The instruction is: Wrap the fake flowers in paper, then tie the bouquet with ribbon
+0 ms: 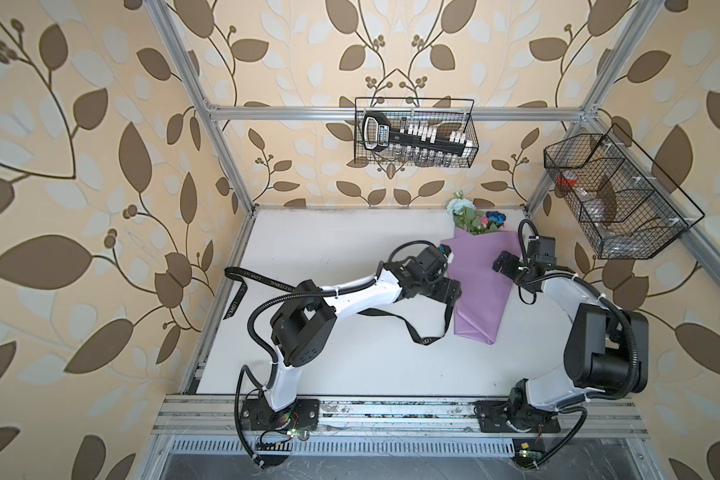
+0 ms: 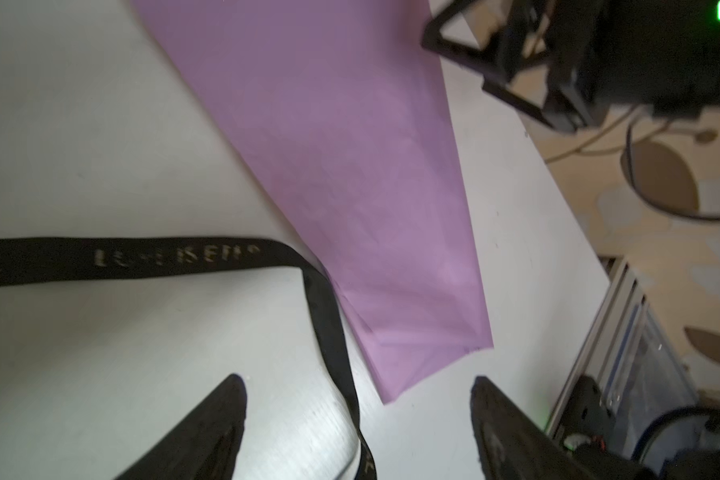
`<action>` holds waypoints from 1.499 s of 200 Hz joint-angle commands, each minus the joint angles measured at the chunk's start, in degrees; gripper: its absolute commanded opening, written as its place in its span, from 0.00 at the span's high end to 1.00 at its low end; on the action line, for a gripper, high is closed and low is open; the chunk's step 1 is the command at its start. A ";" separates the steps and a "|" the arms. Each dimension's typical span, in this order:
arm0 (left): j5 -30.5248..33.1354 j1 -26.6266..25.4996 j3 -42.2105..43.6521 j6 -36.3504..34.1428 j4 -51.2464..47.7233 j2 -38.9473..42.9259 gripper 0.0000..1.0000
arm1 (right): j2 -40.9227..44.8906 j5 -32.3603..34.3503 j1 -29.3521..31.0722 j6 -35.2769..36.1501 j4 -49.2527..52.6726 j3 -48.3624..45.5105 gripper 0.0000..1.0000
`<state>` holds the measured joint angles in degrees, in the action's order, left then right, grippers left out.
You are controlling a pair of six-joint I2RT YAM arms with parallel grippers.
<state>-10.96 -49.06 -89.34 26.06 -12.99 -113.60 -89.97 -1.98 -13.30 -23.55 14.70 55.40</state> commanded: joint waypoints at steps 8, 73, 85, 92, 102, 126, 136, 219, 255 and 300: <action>-5.78 1.60 -2.78 7.07 5.36 -5.31 0.19 | -3.74 -1.19 -0.32 2.12 3.03 2.62 0.01; -7.28 0.60 -10.66 5.79 4.50 -14.86 0.34 | -8.49 -6.08 -0.16 2.93 1.93 4.11 0.00; -7.00 0.25 -12.08 5.80 3.97 -16.39 0.36 | -8.79 -6.48 -0.06 2.90 1.81 4.28 0.01; -6.82 0.11 -12.76 5.81 3.50 -17.43 0.38 | -8.97 -6.65 0.09 2.90 1.74 4.30 0.01; -6.71 -0.07 -14.03 5.95 2.91 -18.81 0.41 | -9.11 -6.70 0.28 2.90 1.69 4.37 0.00; -6.44 -0.50 -16.11 6.35 2.54 -21.22 0.46 | -10.09 -7.40 0.97 2.98 1.56 5.02 0.00; -6.13 -0.60 -16.72 6.74 2.15 -21.97 0.48 | -10.80 -7.85 1.37 3.22 1.65 5.69 0.01; -6.20 -0.60 -19.25 7.95 -0.71 -25.16 0.76 | -16.10 -0.98 4.47 3.35 7.22 10.32 0.00; -6.96 -0.60 -19.26 8.25 -0.28 -25.34 0.78 | -12.11 -6.39 1.44 2.86 7.62 9.01 0.01; -7.30 -0.60 -18.21 8.87 0.15 -25.07 0.79 | -6.31 -7.44 1.09 1.67 6.31 2.06 0.00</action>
<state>-17.56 -49.47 -107.55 34.70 -12.12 -138.41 -98.72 -7.40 -12.12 -21.02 20.62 61.19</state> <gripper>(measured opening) 0.212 0.996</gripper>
